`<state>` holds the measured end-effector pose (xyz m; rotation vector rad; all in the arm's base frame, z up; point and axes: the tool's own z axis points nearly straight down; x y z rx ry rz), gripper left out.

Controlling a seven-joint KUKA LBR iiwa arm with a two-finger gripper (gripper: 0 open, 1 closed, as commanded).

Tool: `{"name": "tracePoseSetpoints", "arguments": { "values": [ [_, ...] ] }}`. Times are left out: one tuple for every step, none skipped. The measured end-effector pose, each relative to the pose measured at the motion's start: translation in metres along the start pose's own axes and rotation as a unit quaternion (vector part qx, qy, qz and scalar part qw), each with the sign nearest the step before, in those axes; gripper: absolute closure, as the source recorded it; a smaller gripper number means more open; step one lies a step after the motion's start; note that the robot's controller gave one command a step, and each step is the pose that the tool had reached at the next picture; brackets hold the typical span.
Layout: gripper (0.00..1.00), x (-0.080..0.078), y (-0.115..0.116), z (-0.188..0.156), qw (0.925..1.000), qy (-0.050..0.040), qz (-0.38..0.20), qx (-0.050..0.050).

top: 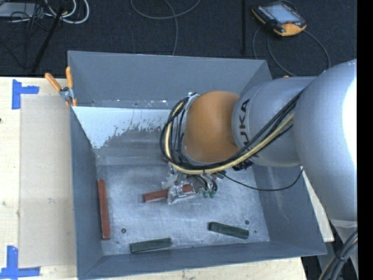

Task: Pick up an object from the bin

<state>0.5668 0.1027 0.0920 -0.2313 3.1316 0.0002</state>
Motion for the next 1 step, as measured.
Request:
{"name": "tracePoseSetpoints", "arguments": {
  "values": [
    [1.00,-0.0006,0.0001,-0.0101,1.0000,-0.0005,0.000,0.000]
  ]
}}
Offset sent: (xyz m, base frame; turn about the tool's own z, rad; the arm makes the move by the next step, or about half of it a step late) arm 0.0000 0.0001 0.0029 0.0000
